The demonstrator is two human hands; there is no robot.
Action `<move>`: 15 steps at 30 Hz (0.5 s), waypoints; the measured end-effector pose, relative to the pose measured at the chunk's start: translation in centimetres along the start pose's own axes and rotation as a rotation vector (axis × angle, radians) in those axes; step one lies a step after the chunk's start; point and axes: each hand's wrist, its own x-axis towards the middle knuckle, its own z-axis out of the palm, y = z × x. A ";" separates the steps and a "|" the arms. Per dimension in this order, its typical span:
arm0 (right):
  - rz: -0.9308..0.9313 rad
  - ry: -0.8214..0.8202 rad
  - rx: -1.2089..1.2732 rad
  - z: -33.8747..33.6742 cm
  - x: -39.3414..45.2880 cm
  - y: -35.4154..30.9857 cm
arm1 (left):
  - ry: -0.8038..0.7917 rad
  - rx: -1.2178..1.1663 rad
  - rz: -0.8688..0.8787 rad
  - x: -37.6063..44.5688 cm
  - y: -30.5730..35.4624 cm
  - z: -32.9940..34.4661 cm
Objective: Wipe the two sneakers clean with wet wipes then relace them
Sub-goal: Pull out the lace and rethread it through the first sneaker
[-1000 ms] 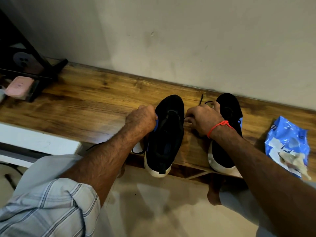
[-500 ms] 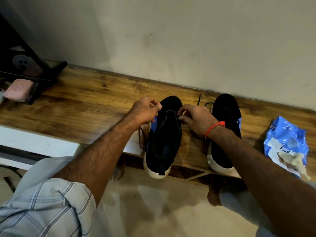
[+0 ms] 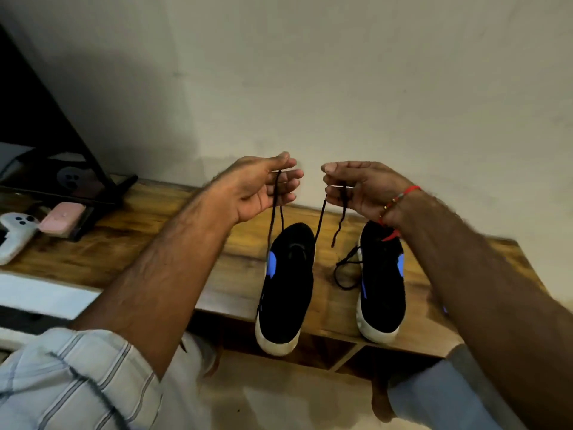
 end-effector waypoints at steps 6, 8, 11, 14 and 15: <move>-0.071 0.017 0.153 2.6 -2.2 -8.4 | -0.046 -0.067 0.061 -3.8 8.0 3.4; -0.083 0.030 0.175 3.3 -2.9 -10.5 | -0.049 -0.114 0.092 -5.1 10.3 4.4; -0.146 0.057 0.158 4.4 -4.1 -12.8 | -0.032 -0.128 0.173 -7.1 13.2 5.7; -0.245 0.097 0.059 5.3 -5.0 -14.2 | 0.034 -0.111 0.266 -8.4 14.8 7.0; -0.276 0.122 0.005 5.6 -5.2 -14.3 | 0.054 -0.103 0.284 -8.6 14.9 7.4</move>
